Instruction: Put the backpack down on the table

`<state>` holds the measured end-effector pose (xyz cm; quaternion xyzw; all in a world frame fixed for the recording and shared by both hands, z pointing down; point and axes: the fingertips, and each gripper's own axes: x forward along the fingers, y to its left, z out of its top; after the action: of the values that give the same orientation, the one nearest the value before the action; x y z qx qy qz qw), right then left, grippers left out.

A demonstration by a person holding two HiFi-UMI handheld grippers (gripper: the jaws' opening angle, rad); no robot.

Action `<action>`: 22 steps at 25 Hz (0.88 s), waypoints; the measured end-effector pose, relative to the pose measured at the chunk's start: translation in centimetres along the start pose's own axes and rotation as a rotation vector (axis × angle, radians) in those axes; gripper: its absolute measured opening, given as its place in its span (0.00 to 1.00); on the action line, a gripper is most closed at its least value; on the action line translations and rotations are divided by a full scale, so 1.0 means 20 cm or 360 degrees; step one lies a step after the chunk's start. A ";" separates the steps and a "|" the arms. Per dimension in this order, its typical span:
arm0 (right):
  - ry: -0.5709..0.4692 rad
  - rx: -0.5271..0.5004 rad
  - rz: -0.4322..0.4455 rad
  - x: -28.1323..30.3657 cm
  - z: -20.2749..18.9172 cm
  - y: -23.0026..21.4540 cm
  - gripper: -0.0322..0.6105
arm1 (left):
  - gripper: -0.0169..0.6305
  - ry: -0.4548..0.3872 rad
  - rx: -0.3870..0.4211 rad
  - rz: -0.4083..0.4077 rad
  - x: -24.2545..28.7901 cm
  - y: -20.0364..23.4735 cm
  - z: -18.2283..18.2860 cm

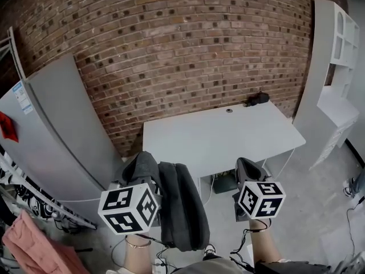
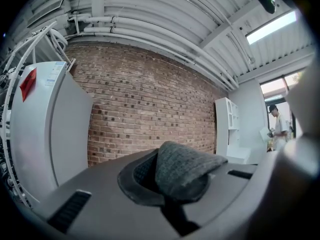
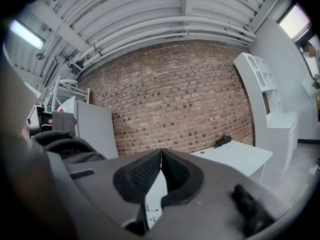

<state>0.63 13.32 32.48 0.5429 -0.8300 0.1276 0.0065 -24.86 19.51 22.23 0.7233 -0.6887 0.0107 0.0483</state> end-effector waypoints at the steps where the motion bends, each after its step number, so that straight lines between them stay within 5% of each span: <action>1: -0.0002 -0.0004 0.0008 0.03 0.02 -0.02 0.10 | 0.04 -0.0009 -0.0002 0.0002 0.03 -0.01 0.02; 22: -0.0038 -0.0070 0.0157 0.49 0.29 -0.30 0.10 | 0.04 -0.0103 0.0015 0.0067 0.56 -0.17 0.23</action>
<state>2.80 0.89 29.64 0.5024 -0.8585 0.1031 0.0021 -21.19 8.12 18.43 0.7089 -0.7049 -0.0085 0.0223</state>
